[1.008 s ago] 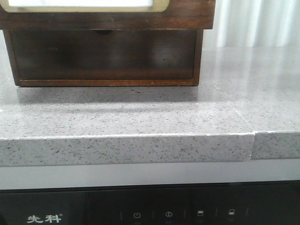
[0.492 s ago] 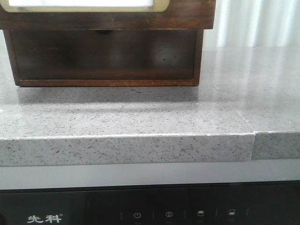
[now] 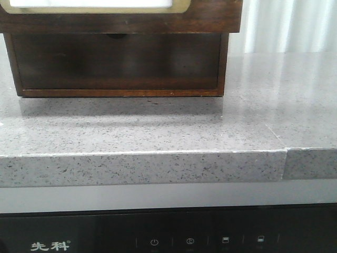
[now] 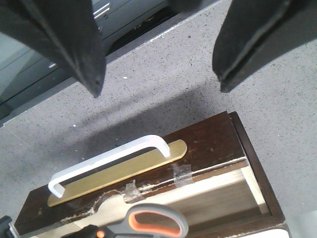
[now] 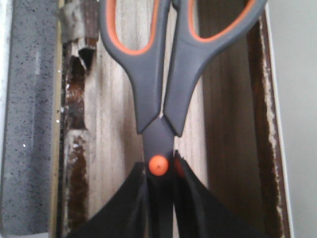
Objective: Put scissors in drawer with both arms
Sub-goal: 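Lower the scissors into the open drawer and open the right gripper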
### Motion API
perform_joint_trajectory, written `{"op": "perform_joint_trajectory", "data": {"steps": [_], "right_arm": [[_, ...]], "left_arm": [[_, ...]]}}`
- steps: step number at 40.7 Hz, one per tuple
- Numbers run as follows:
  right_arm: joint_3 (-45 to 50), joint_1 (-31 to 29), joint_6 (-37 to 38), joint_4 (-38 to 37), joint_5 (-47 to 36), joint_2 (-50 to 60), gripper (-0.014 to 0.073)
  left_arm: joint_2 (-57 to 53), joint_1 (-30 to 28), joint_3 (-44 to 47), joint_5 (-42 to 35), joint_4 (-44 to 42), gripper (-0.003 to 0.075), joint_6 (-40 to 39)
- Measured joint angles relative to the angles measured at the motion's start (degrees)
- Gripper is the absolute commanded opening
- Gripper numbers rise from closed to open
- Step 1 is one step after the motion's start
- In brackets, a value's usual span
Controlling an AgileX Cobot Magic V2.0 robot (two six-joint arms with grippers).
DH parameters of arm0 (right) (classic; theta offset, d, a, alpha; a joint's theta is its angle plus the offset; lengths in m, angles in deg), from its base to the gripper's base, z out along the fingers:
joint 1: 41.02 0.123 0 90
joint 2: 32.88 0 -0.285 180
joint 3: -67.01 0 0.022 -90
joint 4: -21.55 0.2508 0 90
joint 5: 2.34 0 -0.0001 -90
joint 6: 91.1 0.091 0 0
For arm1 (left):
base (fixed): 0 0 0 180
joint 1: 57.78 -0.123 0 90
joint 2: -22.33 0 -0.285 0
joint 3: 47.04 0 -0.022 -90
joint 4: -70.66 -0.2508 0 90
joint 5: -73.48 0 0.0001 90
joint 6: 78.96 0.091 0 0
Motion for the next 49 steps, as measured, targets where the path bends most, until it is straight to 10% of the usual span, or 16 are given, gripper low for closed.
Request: {"op": "perform_joint_trajectory", "data": {"steps": [21,49], "right_arm": [[0.0,0.0,2.1,-4.0,0.1,-1.5,0.0299],[-0.2,0.0,20.0,-4.3,0.8,6.7,0.0295]], "left_arm": [[0.0,0.0,0.0,0.0,0.0,0.0462,0.0],[0.0,0.0,0.0,0.0,0.0,0.0462,0.0]]}}
